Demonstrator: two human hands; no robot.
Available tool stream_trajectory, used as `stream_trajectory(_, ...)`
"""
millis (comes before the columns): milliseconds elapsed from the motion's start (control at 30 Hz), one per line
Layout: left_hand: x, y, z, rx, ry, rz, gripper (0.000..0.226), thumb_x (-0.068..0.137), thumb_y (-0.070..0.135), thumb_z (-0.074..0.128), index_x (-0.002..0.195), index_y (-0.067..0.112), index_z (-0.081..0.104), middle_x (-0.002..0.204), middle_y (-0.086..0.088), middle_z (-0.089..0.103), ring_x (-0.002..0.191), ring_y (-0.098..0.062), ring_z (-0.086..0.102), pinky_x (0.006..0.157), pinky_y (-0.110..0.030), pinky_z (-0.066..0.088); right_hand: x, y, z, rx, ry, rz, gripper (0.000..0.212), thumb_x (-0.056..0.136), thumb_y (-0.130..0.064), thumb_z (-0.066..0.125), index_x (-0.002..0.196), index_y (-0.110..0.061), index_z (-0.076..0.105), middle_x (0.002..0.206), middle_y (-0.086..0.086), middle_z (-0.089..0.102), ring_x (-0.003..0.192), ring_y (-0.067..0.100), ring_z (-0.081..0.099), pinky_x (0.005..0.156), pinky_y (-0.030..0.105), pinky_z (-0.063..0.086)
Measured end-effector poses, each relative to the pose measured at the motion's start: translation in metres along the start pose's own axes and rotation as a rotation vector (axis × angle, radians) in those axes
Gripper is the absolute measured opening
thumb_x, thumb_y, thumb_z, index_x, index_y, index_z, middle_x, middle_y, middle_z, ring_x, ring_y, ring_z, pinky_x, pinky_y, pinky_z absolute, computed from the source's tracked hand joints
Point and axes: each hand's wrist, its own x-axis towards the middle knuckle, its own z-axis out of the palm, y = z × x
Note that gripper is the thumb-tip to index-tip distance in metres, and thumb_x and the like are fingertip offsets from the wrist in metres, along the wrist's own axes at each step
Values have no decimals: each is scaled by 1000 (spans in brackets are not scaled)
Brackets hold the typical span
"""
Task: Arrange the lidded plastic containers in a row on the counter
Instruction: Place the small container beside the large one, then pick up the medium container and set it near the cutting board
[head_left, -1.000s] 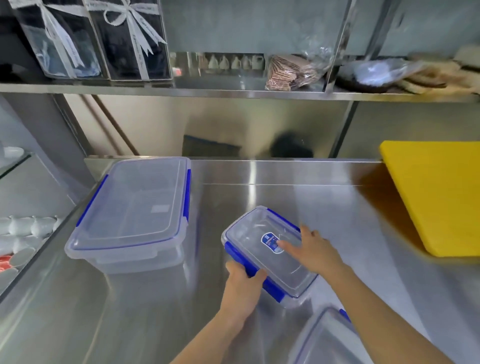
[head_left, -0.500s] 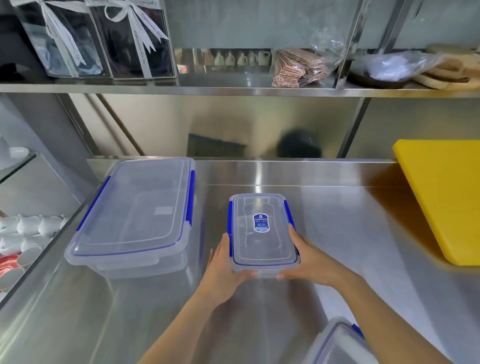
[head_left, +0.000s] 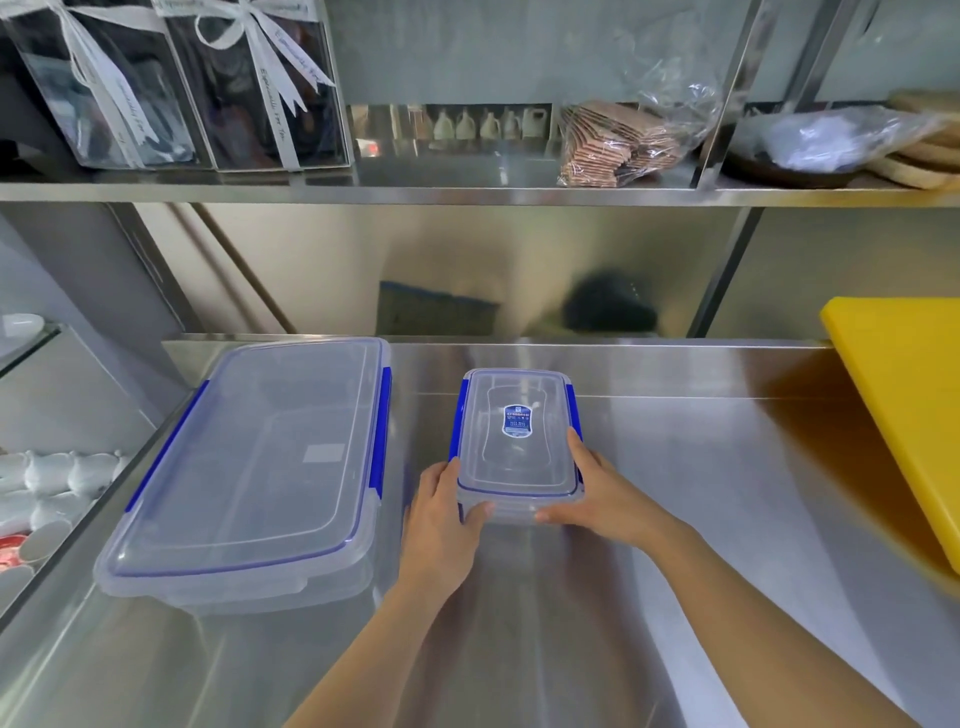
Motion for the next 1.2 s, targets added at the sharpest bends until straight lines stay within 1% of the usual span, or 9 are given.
stream_trajectory(200, 16, 2, 2, 47, -33, -39, 50, 91, 27, 54, 139, 24, 38, 142, 3, 46, 128, -19, 46, 109, -42, 40, 10, 4, 3, -98, 135, 41, 106, 51, -63, 71, 141, -48, 17, 137, -10, 48, 117, 16, 55, 96, 45, 49)
stream_trajectory(333, 2, 9, 2, 164, -40, -50, 62, 92, 37, 50, 146, 22, 25, 155, -2, 28, 142, -22, 27, 115, -41, 24, -9, 1, 7, -83, 163, -1, 90, 69, -53, 71, 142, -39, 20, 139, -5, 46, 112, 16, 58, 95, 42, 50)
stream_trajectory(467, -37, 29, -2, 204, -68, 93, 65, 90, 46, 50, 146, 20, 28, 156, 1, 28, 142, -18, 26, 115, -35, 21, -42, -2, -4, -72, 133, -36, 77, 77, -47, 69, 141, -36, 27, 144, -1, 39, 126, 20, 47, 102, 38, 42)
stream_trajectory(633, -99, 50, -1, 129, -512, 25, 78, 84, 57, 53, 147, 20, 27, 154, 2, 31, 140, -12, 29, 112, -26, 21, -101, 7, -27, -32, -93, 89, 92, 73, -40, 76, 148, -28, 23, 149, 2, 38, 126, 18, 48, 100, 30, 41)
stream_trajectory(800, -143, 56, 5, 97, -1061, -86, 107, 74, 56, 68, 151, 25, 1, 156, -4, 25, 141, -13, 30, 113, -27, 26, -157, 26, -36, -142, -332, 215, 83, 73, -40, 77, 143, -34, 32, 143, -2, 46, 114, 14, 50, 86, 26, 48)
stream_trajectory(900, -158, 58, 11, 117, -1170, -83, 114, 71, 43, 76, 150, 29, -6, 145, -5, 40, 125, -14, 46, 104, -25, 36, -182, 35, -35, -167, -393, 278, 76, 75, -33, 76, 141, -32, 37, 132, 0, 52, 107, 16, 52, 71, 19, 49)
stream_trajectory(967, -163, 61, 13, 70, -1224, -61, 109, 69, 34, 79, 149, 28, 5, 139, 2, 45, 119, -14, 51, 93, -22, 46, -194, 40, -31, -175, -403, 290, 66, 75, -31, 77, 133, -28, 46, 119, -1, 58, 102, 20, 60, 67, 20, 52)
stream_trajectory(1067, -165, 63, 15, -43, -1221, -115, 94, 68, 26, 80, 141, 26, 21, 122, -7, 58, 105, -25, 65, 78, -33, 58, -204, 49, -25, -145, -333, 266, 51, 73, -35, 78, 119, -26, 58, 111, 0, 66, 99, 23, 67, 74, 26, 57)
stream_trajectory(1200, -161, 64, 17, -113, -781, -112, 83, 77, 28, 75, 142, 19, 25, 89, -4, 59, 73, -15, 60, 73, -31, 53, -212, 63, -29, -1, -86, 254, 42, 76, -44, 72, 110, -25, 58, 101, -4, 65, 90, 18, 66, 73, 28, 56)
